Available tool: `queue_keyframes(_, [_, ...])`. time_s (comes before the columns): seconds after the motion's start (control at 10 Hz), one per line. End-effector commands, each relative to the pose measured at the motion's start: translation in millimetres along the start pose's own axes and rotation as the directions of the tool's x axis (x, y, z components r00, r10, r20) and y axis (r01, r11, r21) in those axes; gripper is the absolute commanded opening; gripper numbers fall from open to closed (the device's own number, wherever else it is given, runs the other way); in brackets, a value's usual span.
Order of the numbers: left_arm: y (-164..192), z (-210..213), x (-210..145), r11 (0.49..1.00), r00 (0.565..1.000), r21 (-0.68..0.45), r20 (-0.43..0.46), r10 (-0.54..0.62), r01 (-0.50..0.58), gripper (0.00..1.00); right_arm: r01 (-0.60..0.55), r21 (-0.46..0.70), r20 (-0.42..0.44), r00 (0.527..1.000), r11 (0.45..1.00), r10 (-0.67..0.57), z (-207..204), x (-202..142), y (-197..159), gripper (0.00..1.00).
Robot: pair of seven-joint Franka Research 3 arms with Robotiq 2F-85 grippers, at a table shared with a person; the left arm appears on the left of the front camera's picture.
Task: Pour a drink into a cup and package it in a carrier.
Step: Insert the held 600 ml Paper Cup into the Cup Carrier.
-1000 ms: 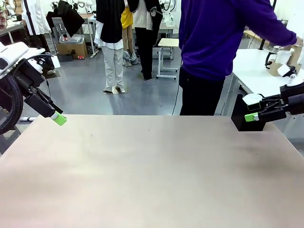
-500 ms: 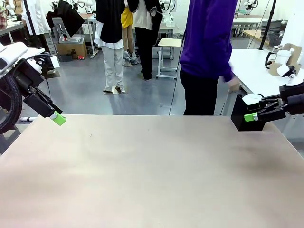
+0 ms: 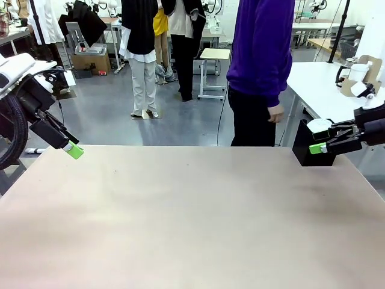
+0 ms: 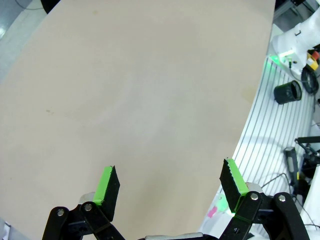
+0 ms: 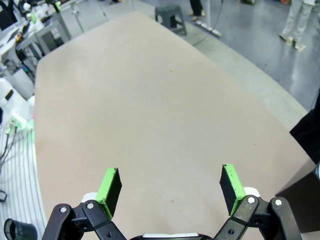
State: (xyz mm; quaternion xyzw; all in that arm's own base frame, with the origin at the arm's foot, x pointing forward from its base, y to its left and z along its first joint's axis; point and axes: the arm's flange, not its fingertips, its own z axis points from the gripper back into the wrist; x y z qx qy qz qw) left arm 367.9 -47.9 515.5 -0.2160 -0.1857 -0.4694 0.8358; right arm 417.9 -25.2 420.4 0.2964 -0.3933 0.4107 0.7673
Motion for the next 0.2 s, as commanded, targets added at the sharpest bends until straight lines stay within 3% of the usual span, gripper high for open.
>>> queue_keyframes(0.0, [-0.9, -0.7, 0.3, 1.0, 1.0, -0.011, 0.02, -0.001, 0.001, 1.0, -0.009, 0.01, 0.008, 1.0, 1.0, 0.009, 1.5, 1.8, -1.0, 1.0])
queue_keyframes(0.1, [-0.9, -0.7, 0.3, 1.0, 1.0, -0.011, 0.02, -0.001, 0.001, 1.0, -0.009, 0.01, 0.008, 1.0, 1.0, 0.009, 1.5, 1.8, -1.0, 1.0])
